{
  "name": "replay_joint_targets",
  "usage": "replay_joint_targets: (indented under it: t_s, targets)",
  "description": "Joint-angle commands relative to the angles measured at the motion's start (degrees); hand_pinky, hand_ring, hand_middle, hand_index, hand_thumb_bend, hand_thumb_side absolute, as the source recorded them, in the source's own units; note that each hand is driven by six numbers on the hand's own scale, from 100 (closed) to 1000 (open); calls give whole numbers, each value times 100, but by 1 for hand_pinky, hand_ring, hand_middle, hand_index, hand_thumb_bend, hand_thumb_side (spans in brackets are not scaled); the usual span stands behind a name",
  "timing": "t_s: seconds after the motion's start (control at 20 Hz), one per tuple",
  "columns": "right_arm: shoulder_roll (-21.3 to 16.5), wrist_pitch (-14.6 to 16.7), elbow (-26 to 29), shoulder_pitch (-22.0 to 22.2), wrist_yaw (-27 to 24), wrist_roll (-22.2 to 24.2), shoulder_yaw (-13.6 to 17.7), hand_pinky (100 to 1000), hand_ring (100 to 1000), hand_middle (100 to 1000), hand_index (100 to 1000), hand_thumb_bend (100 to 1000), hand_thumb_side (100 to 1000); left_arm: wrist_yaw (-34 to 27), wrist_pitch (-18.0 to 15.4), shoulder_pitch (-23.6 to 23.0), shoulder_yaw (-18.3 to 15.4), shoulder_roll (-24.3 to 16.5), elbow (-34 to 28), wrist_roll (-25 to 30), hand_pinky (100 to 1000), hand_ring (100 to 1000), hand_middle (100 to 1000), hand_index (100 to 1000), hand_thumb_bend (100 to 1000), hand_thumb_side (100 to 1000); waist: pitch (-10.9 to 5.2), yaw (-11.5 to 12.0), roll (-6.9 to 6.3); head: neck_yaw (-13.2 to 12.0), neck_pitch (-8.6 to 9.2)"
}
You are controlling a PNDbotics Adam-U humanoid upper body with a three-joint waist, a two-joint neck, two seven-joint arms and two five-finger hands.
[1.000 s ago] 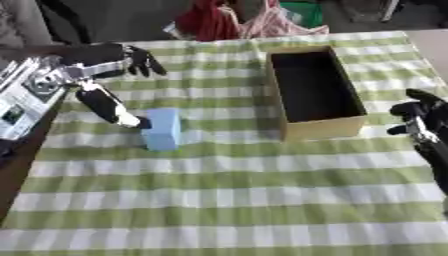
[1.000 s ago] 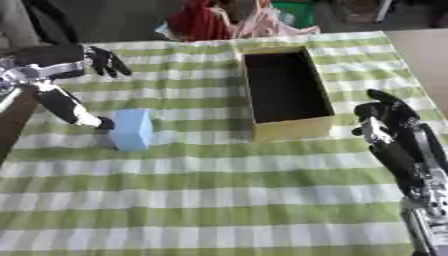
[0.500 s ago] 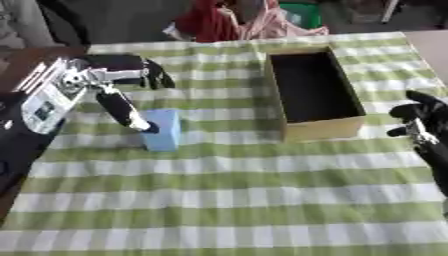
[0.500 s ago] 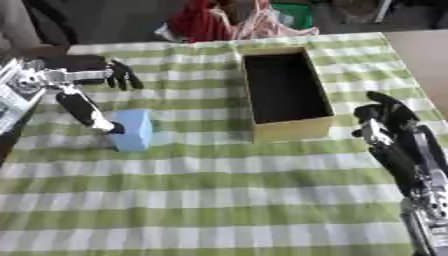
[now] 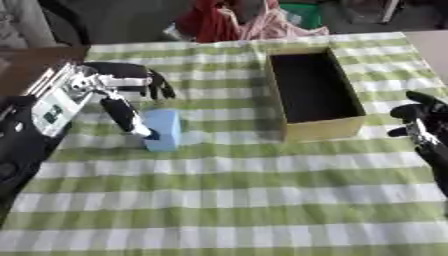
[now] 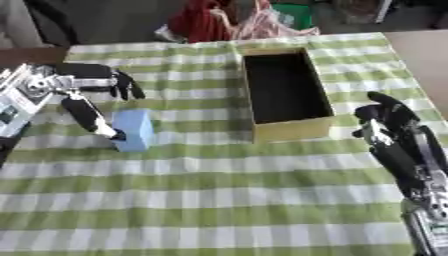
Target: Pick up objects on the table and place them in the box.
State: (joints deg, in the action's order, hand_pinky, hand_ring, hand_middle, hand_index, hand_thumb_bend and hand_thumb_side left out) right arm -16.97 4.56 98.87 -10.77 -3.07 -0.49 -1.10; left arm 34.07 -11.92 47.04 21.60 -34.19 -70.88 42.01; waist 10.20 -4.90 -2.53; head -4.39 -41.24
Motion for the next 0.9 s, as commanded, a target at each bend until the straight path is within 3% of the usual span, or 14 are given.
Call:
replay_joint_targets:
  t_s: [0.05, 0.45, 0.5, 0.6, 0.7, 0.9]
  targets:
    - [-99, 13, 47, -53, 16, 26, 13, 580, 771, 642, 864, 100, 471, 44, -4, 105, -81, -43, 64, 20, 725, 749, 774, 875, 544, 322, -96, -2, 17, 3, 13]
    - [-86, 12, 41, -59, 18, 29, 14, 579, 770, 640, 864, 100, 472, 107, -20, 89, -70, 114, 238, -52, 716, 739, 754, 864, 502, 294, -79, -17, 30, 4, 30]
    - [-85, 12, 40, -60, 18, 30, 14, 579, 770, 640, 864, 100, 473, 128, -20, 90, -67, 129, 248, -55, 712, 730, 737, 851, 459, 238, -78, -20, 30, 3, 31]
    - [-82, 11, 37, -59, 19, 32, 13, 579, 770, 640, 864, 100, 472, 185, -18, 89, -62, 154, 267, -65, 708, 715, 704, 838, 442, 215, -78, -26, 30, 1, 33]
    - [-82, 11, 35, -59, 19, 31, 15, 579, 770, 640, 864, 100, 472, 247, -18, 87, -63, 165, 285, -77, 699, 683, 627, 813, 419, 166, -79, -32, 29, 0, 36]
    - [-81, 11, 32, -58, 19, 30, 19, 579, 771, 640, 864, 100, 473, 324, 13, 96, -111, 149, 259, -234, 680, 612, 471, 742, 371, 159, -85, -33, 25, 6, 40]
